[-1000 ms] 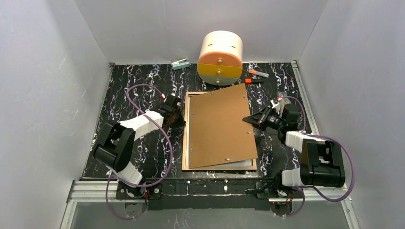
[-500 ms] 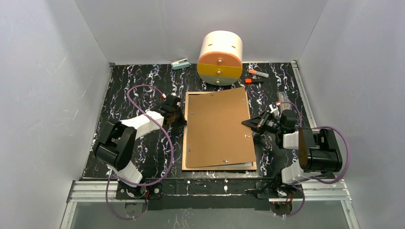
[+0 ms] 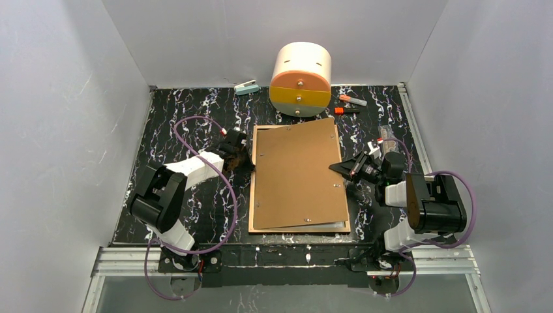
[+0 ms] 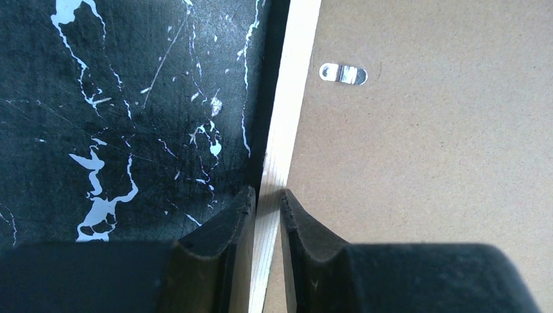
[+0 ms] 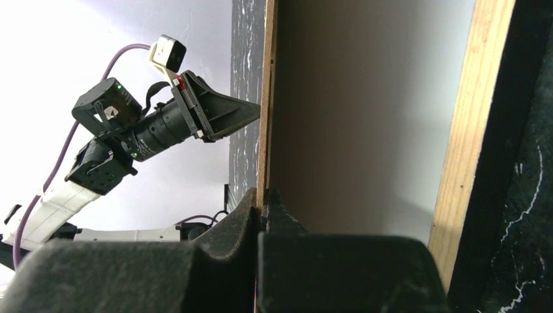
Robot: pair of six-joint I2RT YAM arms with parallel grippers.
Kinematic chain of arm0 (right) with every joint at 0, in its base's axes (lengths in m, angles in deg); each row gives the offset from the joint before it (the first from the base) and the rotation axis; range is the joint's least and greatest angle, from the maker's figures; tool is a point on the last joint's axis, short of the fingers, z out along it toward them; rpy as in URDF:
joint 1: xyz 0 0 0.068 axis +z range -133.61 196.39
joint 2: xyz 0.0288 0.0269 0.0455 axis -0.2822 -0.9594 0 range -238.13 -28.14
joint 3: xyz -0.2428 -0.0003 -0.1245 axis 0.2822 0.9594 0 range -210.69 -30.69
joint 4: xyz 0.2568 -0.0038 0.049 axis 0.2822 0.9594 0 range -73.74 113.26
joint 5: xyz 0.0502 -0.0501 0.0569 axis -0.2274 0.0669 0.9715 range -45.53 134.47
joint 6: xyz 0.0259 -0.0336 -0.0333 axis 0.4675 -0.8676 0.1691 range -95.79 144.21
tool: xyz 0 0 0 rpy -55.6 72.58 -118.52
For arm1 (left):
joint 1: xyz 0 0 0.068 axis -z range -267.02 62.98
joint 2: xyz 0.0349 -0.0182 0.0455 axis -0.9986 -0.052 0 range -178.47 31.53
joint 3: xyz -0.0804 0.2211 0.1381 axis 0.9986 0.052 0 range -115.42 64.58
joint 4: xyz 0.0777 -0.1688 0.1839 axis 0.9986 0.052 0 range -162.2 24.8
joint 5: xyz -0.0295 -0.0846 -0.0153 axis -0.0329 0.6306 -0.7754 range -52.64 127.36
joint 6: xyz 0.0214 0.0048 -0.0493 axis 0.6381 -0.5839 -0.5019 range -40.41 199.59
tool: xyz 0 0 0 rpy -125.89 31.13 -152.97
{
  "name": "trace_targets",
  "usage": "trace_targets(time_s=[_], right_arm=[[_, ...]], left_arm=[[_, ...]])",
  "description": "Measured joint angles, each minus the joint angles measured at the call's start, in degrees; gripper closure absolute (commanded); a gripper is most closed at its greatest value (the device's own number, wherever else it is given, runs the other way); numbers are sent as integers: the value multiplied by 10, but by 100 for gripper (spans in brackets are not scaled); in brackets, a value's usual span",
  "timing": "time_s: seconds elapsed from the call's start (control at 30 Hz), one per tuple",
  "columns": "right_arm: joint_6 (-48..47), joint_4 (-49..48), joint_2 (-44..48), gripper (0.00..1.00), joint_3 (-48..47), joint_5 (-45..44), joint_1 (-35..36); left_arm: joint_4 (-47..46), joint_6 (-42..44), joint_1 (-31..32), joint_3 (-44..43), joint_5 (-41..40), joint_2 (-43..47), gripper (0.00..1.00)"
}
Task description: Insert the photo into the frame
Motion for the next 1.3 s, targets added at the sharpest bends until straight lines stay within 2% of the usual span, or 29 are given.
trace_targets(time_s=[0.3, 0.6, 0.8, 1.0, 1.1, 1.17, 1.2, 1.3], right_arm=[[18, -68, -40, 99, 1, -18, 3], [16, -79, -56, 98, 1, -15, 3], [14, -71, -56, 86, 7, -21, 10], [-15, -15, -54, 71, 3, -39, 12], [-42, 53, -40, 56, -14, -47, 15], [-63, 102, -28, 37, -31, -51, 17], [-78, 133, -19, 32, -43, -53, 18], [-112, 203, 3, 23, -71, -62, 18]], left_arm=[[-2, 2, -2, 1, 5, 0, 84], [-3, 5, -3, 1, 8, 0, 84], [-4, 4, -5, 1, 12, 0, 86], [-4, 4, -6, 1, 12, 0, 87], [-3, 4, -8, 1, 12, 0, 87], [-3, 4, -10, 1, 13, 0, 87], [-3, 4, -10, 1, 13, 0, 87], [-3, 4, -11, 1, 15, 0, 86]])
